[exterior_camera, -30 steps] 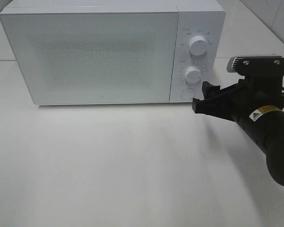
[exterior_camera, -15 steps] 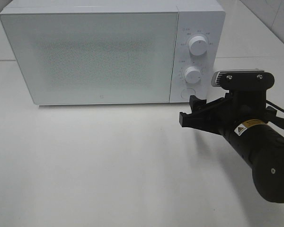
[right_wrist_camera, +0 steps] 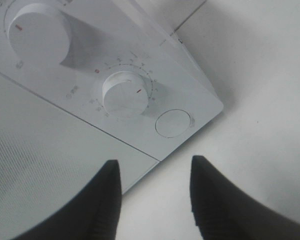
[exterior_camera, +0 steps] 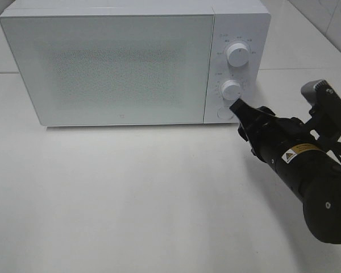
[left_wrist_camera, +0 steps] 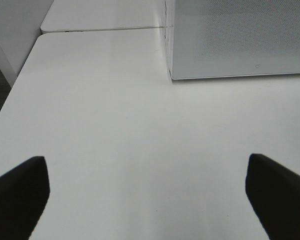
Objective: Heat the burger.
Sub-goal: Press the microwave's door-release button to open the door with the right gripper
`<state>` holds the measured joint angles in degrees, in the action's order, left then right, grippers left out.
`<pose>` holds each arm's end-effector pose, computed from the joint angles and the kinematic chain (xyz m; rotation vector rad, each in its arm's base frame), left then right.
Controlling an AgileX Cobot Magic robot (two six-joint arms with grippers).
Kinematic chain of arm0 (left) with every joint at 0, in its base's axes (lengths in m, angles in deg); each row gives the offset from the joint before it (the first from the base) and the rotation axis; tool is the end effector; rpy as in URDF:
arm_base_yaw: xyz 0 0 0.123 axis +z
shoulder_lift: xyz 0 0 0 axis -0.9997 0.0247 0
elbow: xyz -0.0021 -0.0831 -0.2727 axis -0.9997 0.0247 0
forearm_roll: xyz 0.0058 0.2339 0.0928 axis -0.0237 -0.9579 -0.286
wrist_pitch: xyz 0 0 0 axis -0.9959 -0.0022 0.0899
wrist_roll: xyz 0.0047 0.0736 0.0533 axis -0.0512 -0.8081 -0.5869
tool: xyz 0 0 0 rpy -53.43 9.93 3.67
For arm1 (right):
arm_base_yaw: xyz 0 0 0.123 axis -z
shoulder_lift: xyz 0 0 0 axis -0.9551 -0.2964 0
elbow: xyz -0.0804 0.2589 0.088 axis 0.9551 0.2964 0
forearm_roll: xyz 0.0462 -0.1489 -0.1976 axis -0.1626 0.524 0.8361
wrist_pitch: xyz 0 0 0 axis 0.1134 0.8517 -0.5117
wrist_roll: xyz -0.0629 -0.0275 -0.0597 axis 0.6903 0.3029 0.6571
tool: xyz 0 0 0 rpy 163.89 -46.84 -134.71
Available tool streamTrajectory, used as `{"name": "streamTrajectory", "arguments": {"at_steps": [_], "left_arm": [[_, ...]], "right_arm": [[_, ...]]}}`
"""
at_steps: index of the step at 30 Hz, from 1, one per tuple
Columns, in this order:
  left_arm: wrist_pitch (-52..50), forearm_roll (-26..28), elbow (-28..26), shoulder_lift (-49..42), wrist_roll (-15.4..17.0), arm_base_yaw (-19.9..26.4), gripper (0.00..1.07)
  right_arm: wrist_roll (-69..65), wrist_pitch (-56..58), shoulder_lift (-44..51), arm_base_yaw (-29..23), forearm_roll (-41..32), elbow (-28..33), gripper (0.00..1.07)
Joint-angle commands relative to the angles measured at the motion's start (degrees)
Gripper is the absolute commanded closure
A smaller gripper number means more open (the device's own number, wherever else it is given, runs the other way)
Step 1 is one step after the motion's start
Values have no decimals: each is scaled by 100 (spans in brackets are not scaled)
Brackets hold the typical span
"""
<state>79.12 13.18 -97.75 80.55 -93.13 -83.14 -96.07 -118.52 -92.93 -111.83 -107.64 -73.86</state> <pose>-0.0041 -0.0111 0.2788 0.0685 2.0140 -0.0014 0.2316 0.1214 0.1301 0.7024 1.7153 0.6297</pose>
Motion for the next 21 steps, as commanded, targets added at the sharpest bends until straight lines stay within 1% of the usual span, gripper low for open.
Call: {"name": "streamTrajectory", "arguments": {"at_steps": [1, 2, 3, 4, 5, 6, 7, 10, 11, 15, 21], "left_arm": [[-29, 46, 17, -120, 6, 11, 6], [-29, 46, 17, -120, 6, 11, 6], [-29, 46, 17, -120, 6, 11, 6], [-29, 46, 17, -120, 6, 11, 6], [-29, 46, 17, -120, 6, 11, 6], [-29, 46, 17, -120, 6, 11, 6], [-29, 46, 17, -120, 6, 11, 6], [-29, 46, 17, -120, 6, 11, 6], [-29, 46, 17, -120, 6, 11, 6], [-29, 46, 17, -120, 6, 11, 6], [-29, 46, 17, -120, 6, 11, 6]], "right_arm": [[-1358, 46, 17, -6, 17, 0, 81], [-1358, 46, 17, -6, 17, 0, 81], [-1811, 115, 17, -6, -23, 0, 90], [-1960, 132, 17, -6, -80, 0, 94], [-1960, 132, 17, -6, -80, 0, 94], [-2097, 132, 17, -6, -166, 0, 103], [-2166, 115, 17, -6, -281, 0, 107], [-2206, 115, 17, -6, -338, 0, 107], [-2389, 120, 17, -6, -481, 0, 107], [-2825, 120, 17, -6, -630, 0, 107], [-2899, 189, 17, -6, -688, -17, 107]]}}
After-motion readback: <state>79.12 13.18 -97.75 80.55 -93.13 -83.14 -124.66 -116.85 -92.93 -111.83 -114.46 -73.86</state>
